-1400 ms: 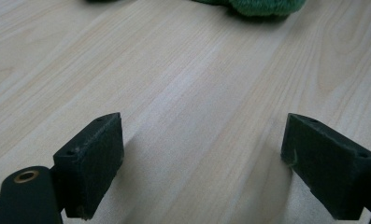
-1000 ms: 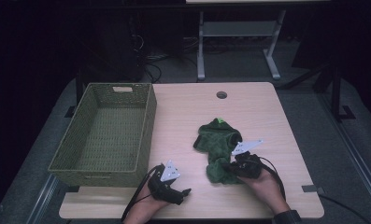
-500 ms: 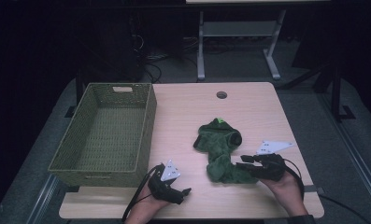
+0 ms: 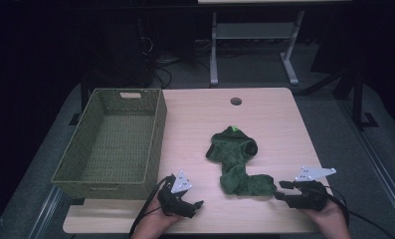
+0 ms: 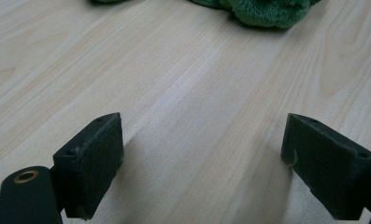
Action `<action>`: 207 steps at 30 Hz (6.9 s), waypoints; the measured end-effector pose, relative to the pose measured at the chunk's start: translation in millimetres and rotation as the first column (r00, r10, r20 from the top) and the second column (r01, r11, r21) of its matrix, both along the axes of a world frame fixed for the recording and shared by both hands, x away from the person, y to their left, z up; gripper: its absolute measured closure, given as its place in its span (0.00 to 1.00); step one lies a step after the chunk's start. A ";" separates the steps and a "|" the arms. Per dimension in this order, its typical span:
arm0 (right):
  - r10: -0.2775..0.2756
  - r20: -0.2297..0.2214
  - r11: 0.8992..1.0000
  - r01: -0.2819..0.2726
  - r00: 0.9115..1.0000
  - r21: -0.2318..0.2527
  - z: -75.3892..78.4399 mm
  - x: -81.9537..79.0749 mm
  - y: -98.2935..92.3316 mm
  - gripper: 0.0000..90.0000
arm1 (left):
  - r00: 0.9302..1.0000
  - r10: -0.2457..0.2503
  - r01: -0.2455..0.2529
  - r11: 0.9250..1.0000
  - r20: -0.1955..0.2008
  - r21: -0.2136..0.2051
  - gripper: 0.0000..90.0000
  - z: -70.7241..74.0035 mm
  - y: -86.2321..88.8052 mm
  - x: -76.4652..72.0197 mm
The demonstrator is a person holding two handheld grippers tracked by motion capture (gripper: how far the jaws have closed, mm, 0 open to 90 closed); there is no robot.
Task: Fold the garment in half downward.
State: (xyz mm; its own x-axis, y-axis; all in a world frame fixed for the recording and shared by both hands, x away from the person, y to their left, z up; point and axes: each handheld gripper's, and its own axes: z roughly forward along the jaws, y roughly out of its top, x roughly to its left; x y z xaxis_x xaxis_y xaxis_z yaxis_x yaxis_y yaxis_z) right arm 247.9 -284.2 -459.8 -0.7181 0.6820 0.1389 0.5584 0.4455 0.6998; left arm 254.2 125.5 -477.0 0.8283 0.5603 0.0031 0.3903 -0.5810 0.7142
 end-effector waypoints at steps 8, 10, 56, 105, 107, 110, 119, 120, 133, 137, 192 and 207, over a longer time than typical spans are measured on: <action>0.013 -0.059 0.999 -0.010 0.998 0.038 -10.8 5.7 4.3 0.62 | 1.000 -0.009 0.009 1.000 0.001 0.000 0.13 -0.1 0.4 0.8; 0.010 -0.061 0.999 -0.007 0.998 0.043 -11.1 8.0 4.5 0.75 | 1.000 -0.010 0.010 1.000 0.001 0.000 0.13 -0.1 0.3 0.8; 0.257 0.131 0.961 -0.267 0.958 0.069 55.3 34.3 90.5 0.84 | 1.000 -0.008 0.008 1.000 -0.004 -0.007 0.14 -0.4 -0.7 0.9; 0.137 0.030 0.989 -0.138 0.990 0.045 28.2 58.9 100.5 0.63 | 0.998 -0.047 0.048 0.999 -0.038 0.008 0.15 7.5 -9.6 10.8; 0.124 0.037 0.991 -0.125 0.992 0.051 33.6 59.8 96.2 0.61 | 0.998 -0.056 0.056 0.998 -0.033 0.001 0.15 11.2 -12.4 12.8; 0.108 0.047 0.992 -0.111 0.993 0.064 38.0 63.4 88.2 0.56 | 0.997 -0.065 0.065 0.998 -0.041 -0.001 0.15 15.7 -16.3 17.6; 0.070 0.069 0.997 -0.073 0.995 0.041 55.4 84.4 73.7 0.54 | 0.995 -0.095 0.094 0.995 -0.031 -0.030 0.26 39.3 -29.9 46.7; 0.070 0.069 0.997 -0.073 0.995 0.041 55.4 84.4 73.7 0.54 | 0.995 -0.097 0.096 0.995 -0.027 -0.034 0.26 42.9 -30.9 52.2; -0.002 0.052 1.000 0.001 0.999 0.019 61.5 142.4 66.0 0.55 | 0.999 -0.040 0.040 0.998 -0.010 -0.054 0.49 66.9 -50.6 129.3; -0.023 0.010 1.000 0.023 1.000 0.021 54.2 165.4 67.8 0.55 | 1.000 -0.027 0.027 0.999 -0.011 -0.047 0.52 64.8 -58.9 153.4; -0.046 0.037 0.998 0.044 0.998 0.042 73.5 195.6 65.1 0.97 | 0.999 -0.002 0.007 0.994 0.039 -0.112 0.95 95.5 -74.4 195.5; 0.037 0.131 0.997 -0.045 0.991 0.059 83.5 139.6 62.1 0.97 | 0.997 -0.055 0.064 0.981 0.058 -0.184 0.95 100.7 -63.0 146.8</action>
